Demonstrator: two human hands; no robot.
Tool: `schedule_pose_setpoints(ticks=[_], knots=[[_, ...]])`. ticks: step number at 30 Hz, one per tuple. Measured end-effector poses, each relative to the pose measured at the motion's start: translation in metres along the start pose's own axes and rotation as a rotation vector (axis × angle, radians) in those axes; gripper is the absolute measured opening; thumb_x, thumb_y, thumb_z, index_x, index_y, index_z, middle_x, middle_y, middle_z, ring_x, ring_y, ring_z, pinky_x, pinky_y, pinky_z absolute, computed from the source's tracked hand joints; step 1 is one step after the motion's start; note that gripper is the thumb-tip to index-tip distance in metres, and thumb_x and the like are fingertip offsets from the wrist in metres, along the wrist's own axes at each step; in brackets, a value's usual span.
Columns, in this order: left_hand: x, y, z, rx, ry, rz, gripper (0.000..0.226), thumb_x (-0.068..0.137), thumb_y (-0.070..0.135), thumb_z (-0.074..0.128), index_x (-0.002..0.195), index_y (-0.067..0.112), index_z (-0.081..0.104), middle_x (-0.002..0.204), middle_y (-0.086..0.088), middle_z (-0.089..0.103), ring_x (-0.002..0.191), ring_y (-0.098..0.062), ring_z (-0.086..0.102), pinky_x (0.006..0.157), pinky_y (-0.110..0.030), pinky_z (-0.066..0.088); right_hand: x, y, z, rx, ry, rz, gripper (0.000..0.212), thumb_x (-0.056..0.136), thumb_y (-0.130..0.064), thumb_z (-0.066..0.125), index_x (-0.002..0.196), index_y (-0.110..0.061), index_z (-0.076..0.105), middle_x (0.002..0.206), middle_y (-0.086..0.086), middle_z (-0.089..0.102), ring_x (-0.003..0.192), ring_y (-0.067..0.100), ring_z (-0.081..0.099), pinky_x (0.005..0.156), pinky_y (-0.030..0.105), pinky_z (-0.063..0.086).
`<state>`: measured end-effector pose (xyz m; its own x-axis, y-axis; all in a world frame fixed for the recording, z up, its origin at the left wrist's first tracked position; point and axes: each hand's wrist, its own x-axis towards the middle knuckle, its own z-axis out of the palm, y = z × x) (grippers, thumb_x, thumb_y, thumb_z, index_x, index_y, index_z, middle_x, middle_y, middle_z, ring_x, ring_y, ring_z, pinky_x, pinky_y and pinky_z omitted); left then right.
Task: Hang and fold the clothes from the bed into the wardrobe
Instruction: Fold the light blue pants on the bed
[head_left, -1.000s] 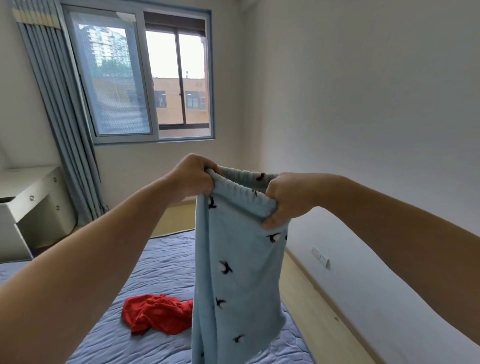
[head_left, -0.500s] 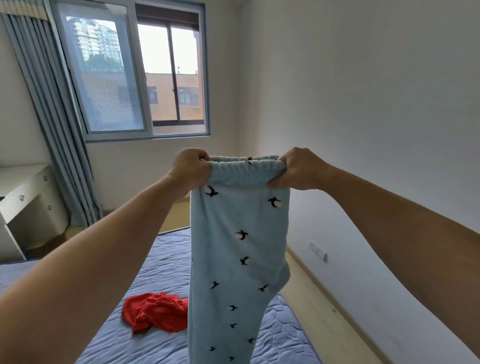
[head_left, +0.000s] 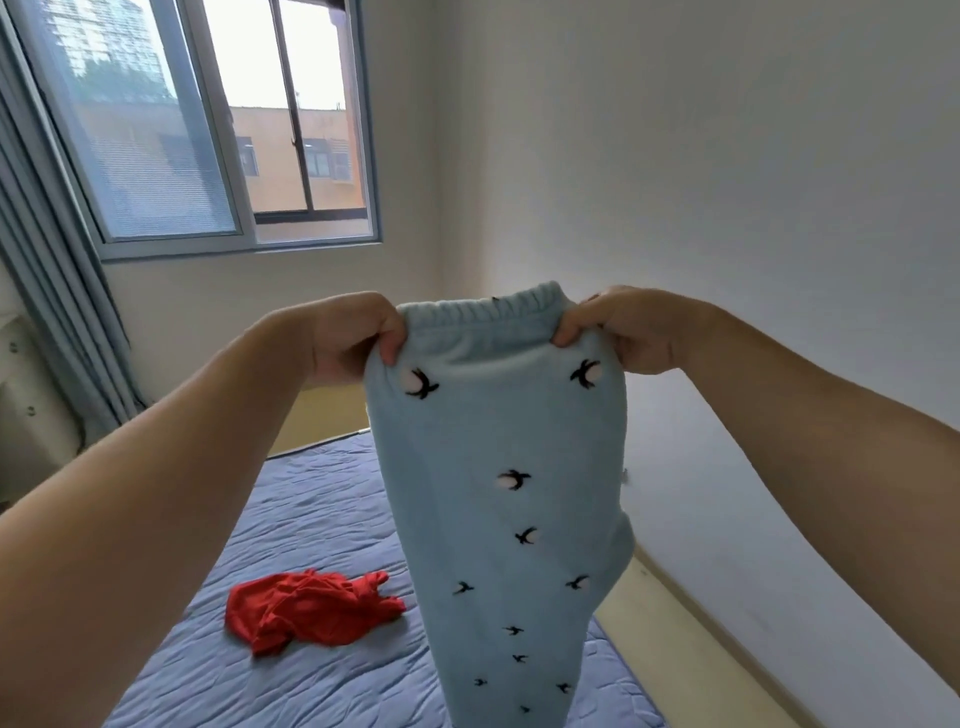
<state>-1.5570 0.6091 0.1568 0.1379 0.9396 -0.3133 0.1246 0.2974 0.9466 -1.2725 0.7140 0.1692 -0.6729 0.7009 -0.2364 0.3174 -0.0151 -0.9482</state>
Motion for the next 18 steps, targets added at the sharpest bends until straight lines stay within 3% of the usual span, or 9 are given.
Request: schedule_pose_setpoints(ticks=[3, 6, 10, 12, 15, 18], knots=[[0.007, -0.006, -0.002, -0.081, -0.175, -0.011, 0.060, 0.036, -0.004, 0.053, 0.093, -0.007, 0.073, 0.100, -0.025, 0.070, 0.093, -0.041, 0.069, 0.077, -0.042, 0.059, 0.002, 0.002, -0.009, -0.011, -0.214, 0.067, 0.045, 0.073, -0.003, 0.069, 0.117, 0.004, 0.062, 0.109, 0.024, 0.068, 0.094, 0.036, 0.069, 0.075, 0.041, 0.059], [0.023, -0.011, -0.004, -0.132, -0.276, 0.018, 0.065, 0.029, -0.001, 0.066, 0.094, -0.007, 0.072, 0.097, -0.025, 0.070, 0.091, -0.043, 0.069, 0.077, -0.045, 0.059, 0.015, 0.002, -0.020, -0.006, -0.377, 0.107, 0.046, 0.069, -0.003, 0.068, 0.114, 0.001, 0.066, 0.109, 0.024, 0.068, 0.093, 0.037, 0.069, 0.074, 0.042, 0.059], [0.057, -0.017, -0.012, -0.188, -0.220, -0.021, 0.059, 0.041, -0.006, 0.053, 0.097, -0.006, 0.072, 0.101, -0.025, 0.070, 0.093, -0.041, 0.069, 0.077, -0.044, 0.058, 0.056, 0.011, -0.036, -0.016, -0.409, 0.120, 0.034, 0.072, 0.003, 0.064, 0.105, -0.002, 0.073, 0.107, 0.022, 0.070, 0.094, 0.034, 0.070, 0.075, 0.041, 0.059], [0.083, -0.024, -0.020, -0.100, -0.055, -0.052, 0.054, 0.050, -0.012, 0.044, 0.094, -0.001, 0.074, 0.102, -0.023, 0.069, 0.092, -0.037, 0.069, 0.077, -0.043, 0.059, 0.086, 0.019, -0.046, -0.094, -0.323, 0.098, 0.036, 0.079, 0.008, 0.063, 0.113, -0.002, 0.067, 0.113, 0.019, 0.071, 0.101, 0.033, 0.070, 0.079, 0.042, 0.059], [0.130, -0.042, -0.030, 0.268, 0.433, -0.041, 0.039, 0.063, -0.018, 0.057, 0.089, 0.006, 0.073, 0.094, -0.014, 0.067, 0.084, -0.026, 0.064, 0.079, -0.037, 0.057, 0.139, 0.036, -0.051, -0.366, -0.161, 0.035, 0.041, 0.079, 0.008, 0.068, 0.116, -0.009, 0.067, 0.109, 0.012, 0.073, 0.098, 0.028, 0.072, 0.080, 0.043, 0.060], [0.175, -0.057, -0.036, 0.807, 0.790, -0.105, 0.021, 0.068, 0.007, 0.068, 0.079, 0.025, 0.066, 0.084, 0.003, 0.068, 0.079, -0.020, 0.060, 0.067, -0.025, 0.044, 0.195, 0.057, -0.047, -0.617, -0.032, -0.074, 0.041, 0.075, 0.004, 0.064, 0.110, -0.018, 0.071, 0.104, 0.009, 0.073, 0.095, 0.025, 0.070, 0.080, 0.038, 0.059]])
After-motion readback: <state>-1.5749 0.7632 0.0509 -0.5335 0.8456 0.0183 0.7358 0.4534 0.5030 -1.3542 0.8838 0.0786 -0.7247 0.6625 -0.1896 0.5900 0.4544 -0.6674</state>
